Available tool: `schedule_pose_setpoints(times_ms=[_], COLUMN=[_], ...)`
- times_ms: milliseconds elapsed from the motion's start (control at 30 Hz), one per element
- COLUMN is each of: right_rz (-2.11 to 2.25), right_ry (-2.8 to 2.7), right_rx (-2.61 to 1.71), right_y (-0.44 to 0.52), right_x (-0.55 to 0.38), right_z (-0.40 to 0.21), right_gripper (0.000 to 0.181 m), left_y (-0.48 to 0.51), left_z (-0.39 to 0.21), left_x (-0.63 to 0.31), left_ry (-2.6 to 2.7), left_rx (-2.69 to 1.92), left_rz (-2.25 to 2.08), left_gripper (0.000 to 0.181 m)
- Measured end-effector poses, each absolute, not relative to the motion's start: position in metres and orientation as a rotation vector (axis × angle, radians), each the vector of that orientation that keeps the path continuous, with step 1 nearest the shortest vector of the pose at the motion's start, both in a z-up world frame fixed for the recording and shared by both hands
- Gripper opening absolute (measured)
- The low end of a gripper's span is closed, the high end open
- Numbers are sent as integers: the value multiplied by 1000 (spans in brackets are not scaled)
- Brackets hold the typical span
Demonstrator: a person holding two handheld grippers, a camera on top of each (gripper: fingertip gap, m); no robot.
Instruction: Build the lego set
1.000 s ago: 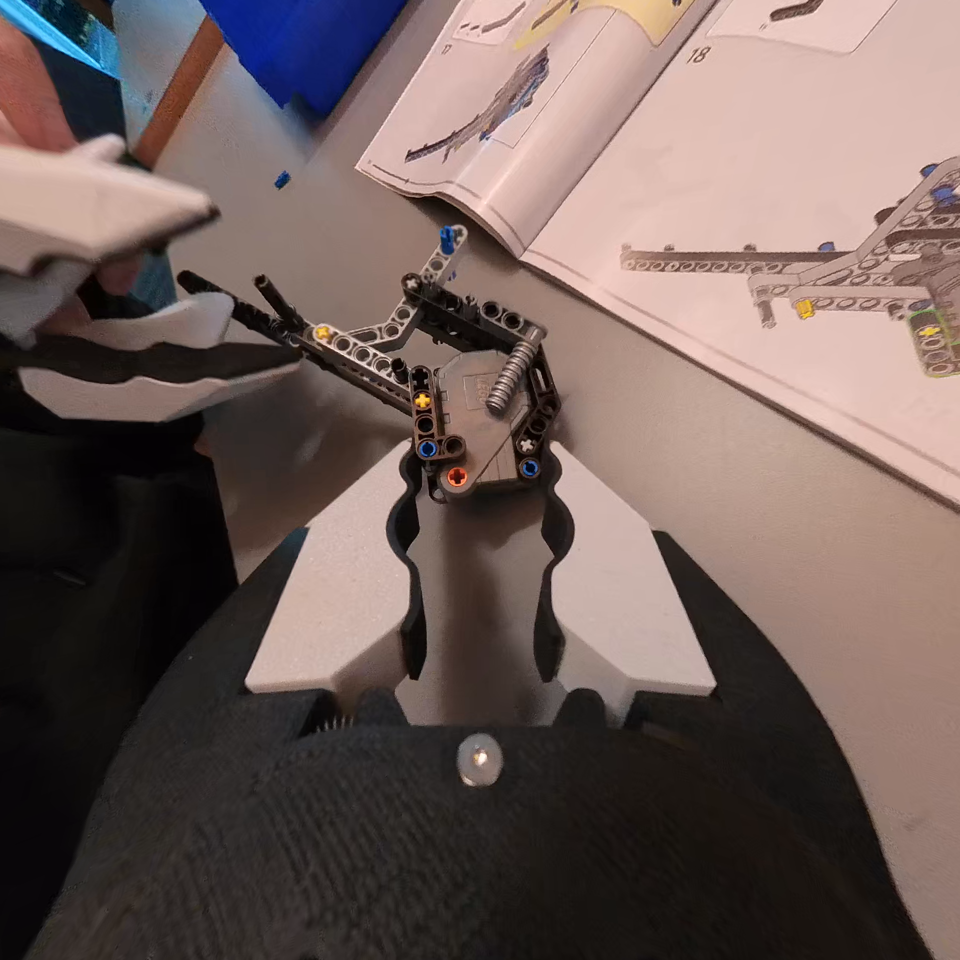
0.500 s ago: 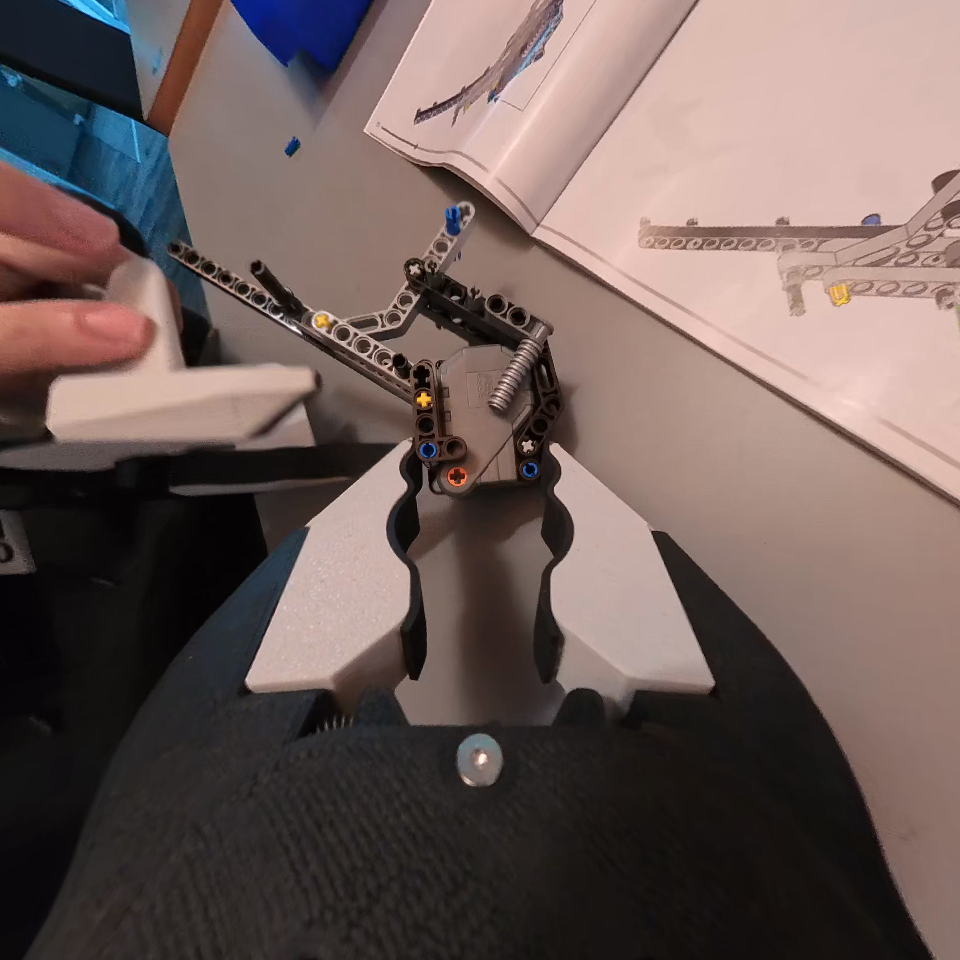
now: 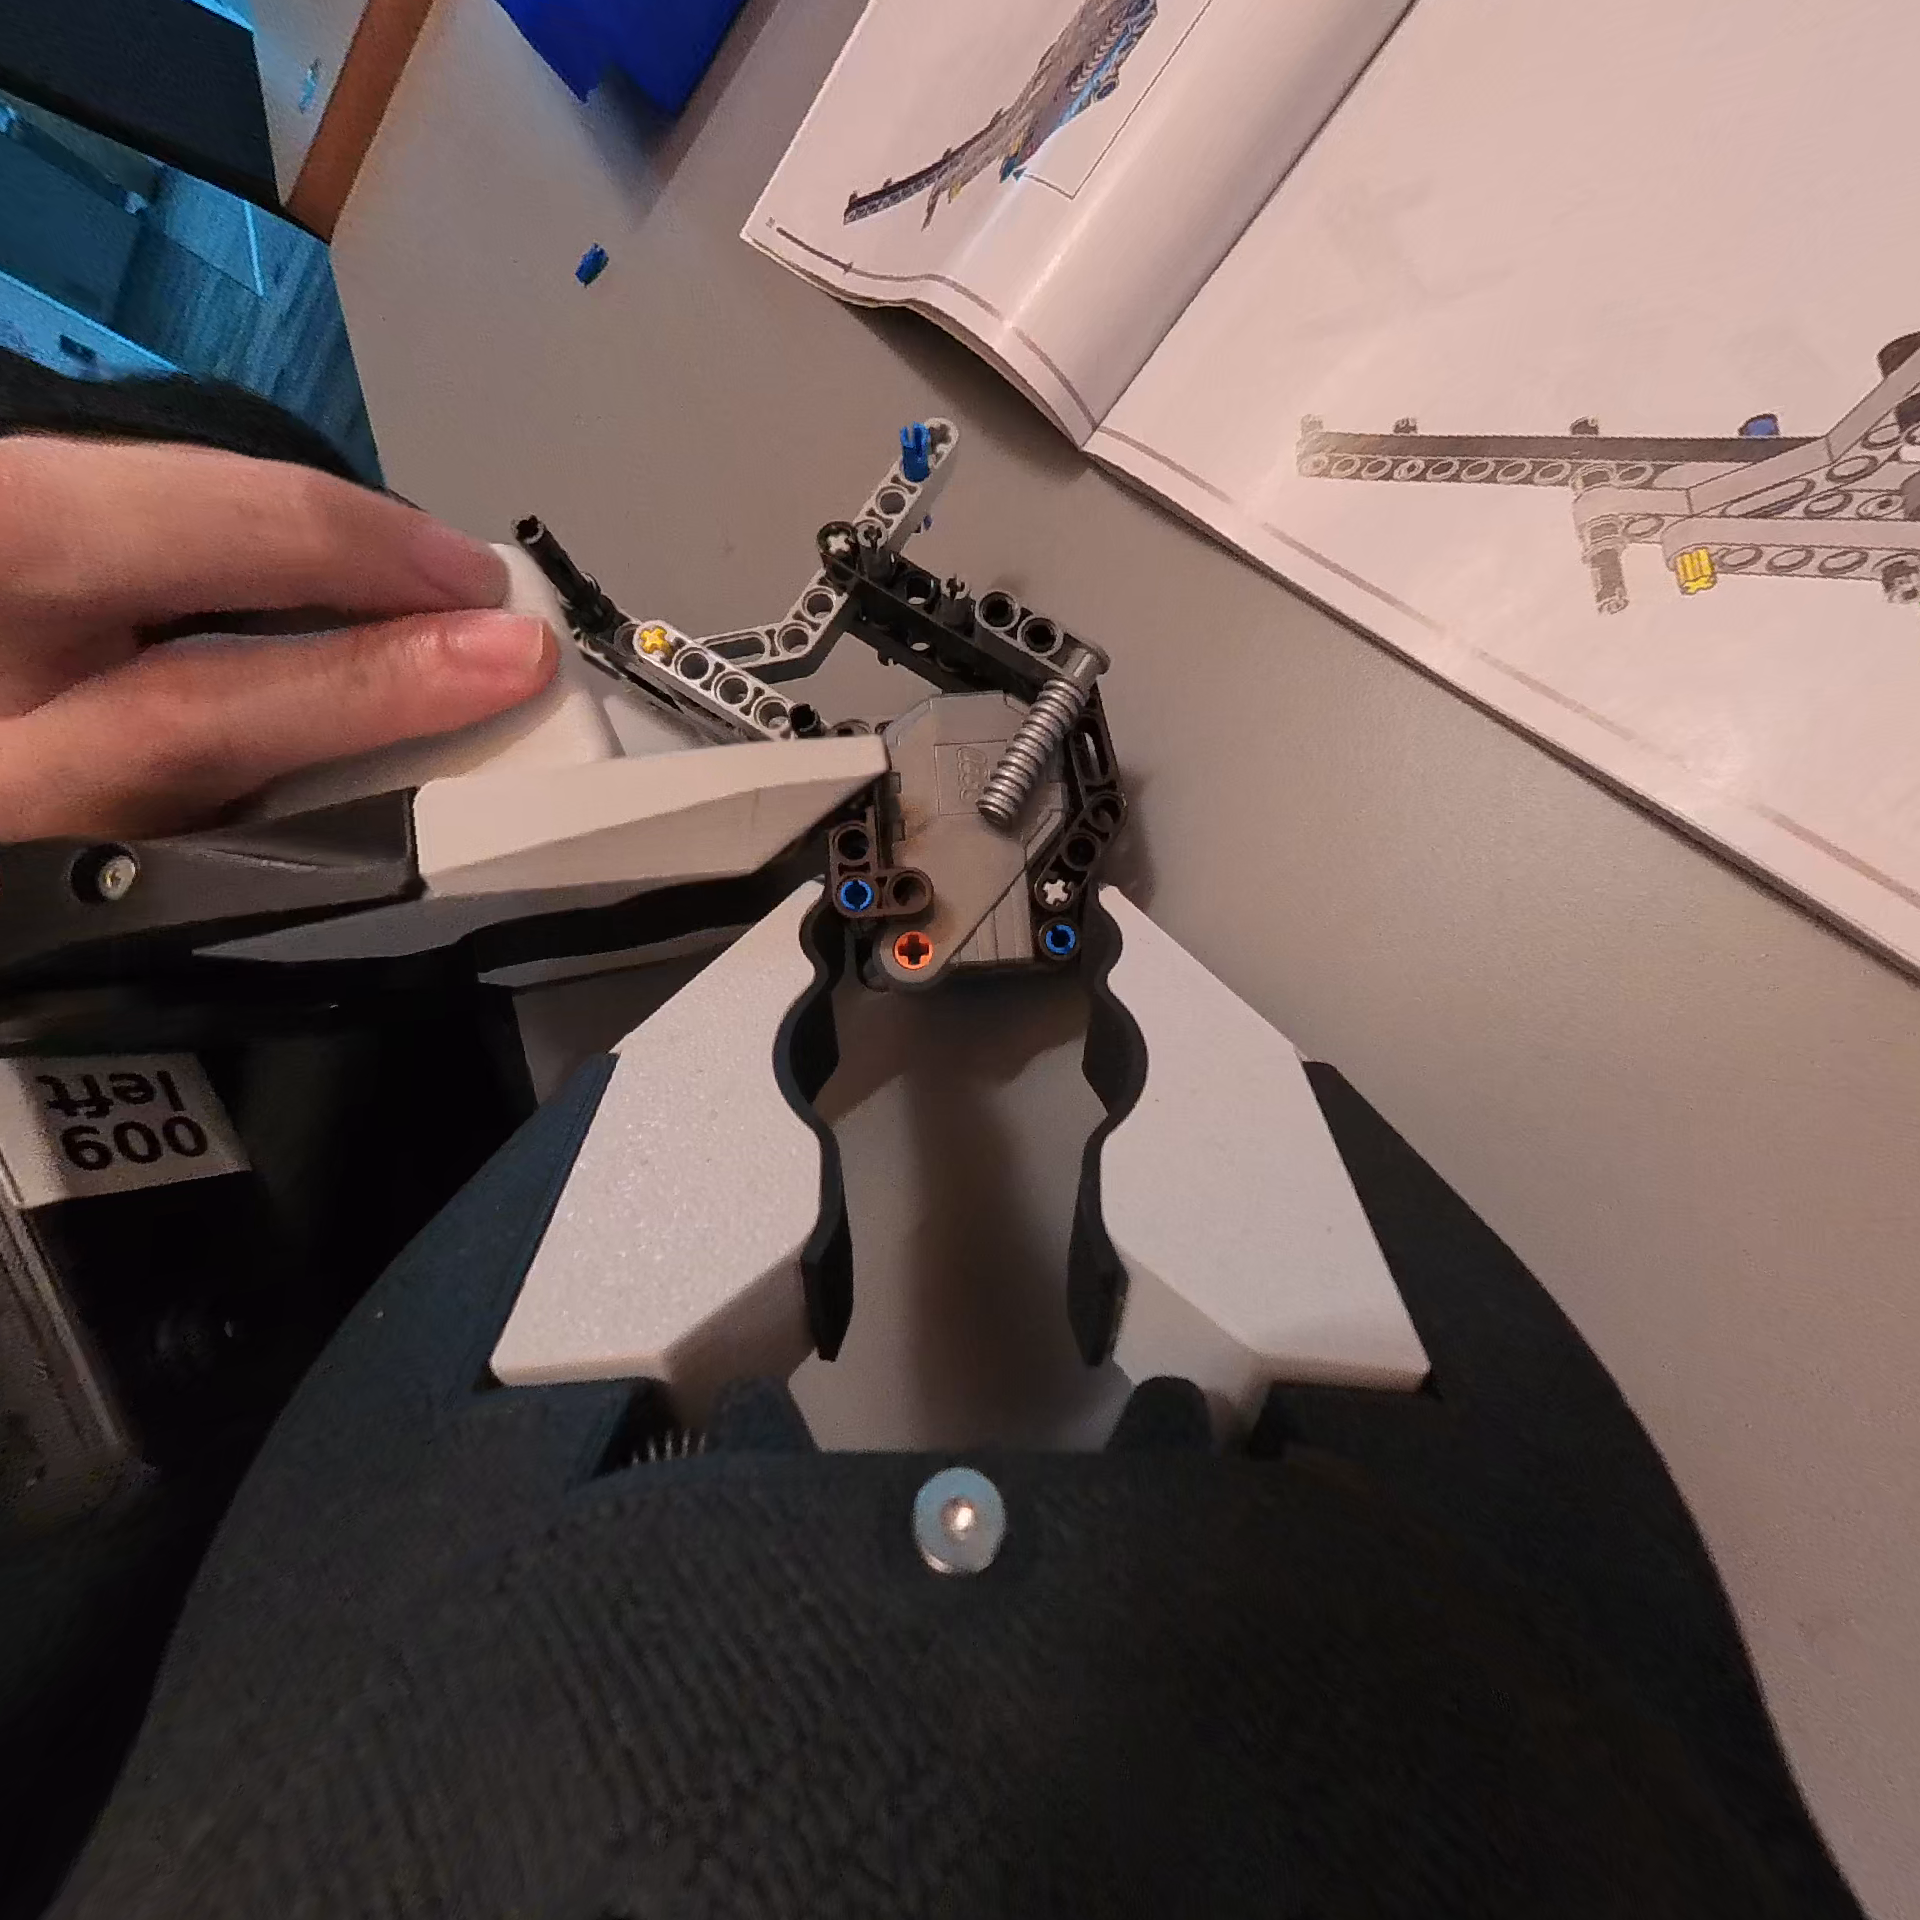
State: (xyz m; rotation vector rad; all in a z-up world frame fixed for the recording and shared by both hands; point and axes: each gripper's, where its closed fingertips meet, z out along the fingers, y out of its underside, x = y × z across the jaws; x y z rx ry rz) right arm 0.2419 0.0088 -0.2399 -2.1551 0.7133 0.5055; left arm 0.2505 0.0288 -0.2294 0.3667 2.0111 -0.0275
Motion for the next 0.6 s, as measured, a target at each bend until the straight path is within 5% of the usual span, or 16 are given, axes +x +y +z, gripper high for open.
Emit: schedule_pose_setpoints(times_ms=[600], right_rz=[553], right_ry=[706], right_rx=[-1859], right_y=[8], right_x=[258], right_z=[-217], right_gripper=[51], left_y=[40], left_z=[-221], left_x=[264], left_ry=[2175], left_rx=[198], left_rz=[-252], left_gripper=[40])
